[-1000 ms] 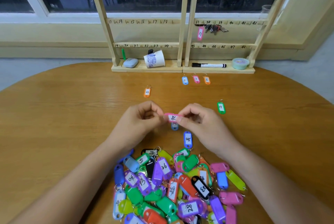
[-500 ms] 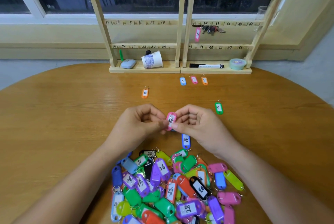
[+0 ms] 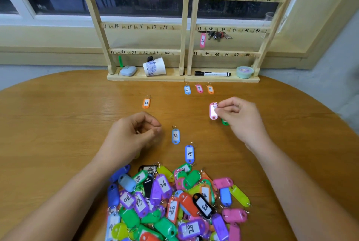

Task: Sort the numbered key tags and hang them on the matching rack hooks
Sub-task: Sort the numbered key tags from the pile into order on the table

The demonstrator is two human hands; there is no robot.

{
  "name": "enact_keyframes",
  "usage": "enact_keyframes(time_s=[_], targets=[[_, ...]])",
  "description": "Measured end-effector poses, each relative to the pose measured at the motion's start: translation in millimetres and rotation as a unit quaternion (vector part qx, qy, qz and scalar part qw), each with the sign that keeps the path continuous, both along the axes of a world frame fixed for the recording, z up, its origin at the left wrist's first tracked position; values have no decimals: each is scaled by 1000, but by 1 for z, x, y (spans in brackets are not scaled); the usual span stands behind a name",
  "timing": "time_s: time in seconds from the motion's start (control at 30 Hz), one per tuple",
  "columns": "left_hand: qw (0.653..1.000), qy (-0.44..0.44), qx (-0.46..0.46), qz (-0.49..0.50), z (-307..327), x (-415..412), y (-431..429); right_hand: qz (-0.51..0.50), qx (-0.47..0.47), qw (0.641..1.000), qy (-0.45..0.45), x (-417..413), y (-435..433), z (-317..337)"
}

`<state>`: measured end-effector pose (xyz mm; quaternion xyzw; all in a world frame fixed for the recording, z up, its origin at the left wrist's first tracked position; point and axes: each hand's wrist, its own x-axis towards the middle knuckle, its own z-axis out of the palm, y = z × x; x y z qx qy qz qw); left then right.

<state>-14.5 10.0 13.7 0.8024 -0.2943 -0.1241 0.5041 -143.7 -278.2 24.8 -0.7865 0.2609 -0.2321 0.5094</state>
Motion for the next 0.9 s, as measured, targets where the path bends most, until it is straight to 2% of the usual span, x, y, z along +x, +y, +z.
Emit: enact_keyframes(time_s=[0.17, 0.43, 0.77, 0.9], targets=[[997, -57, 50, 19, 4, 5, 5, -9, -78, 993, 89, 2, -6, -11], [992, -76, 100, 31, 6, 20, 15, -1, -164, 978, 132, 13, 13, -10], [976, -41, 216, 9, 7, 37, 30, 15, -187, 976, 111, 34, 39, -20], [973, -30, 230, -2, 7, 39, 31, 15, -190, 976, 103, 34, 40, -20]])
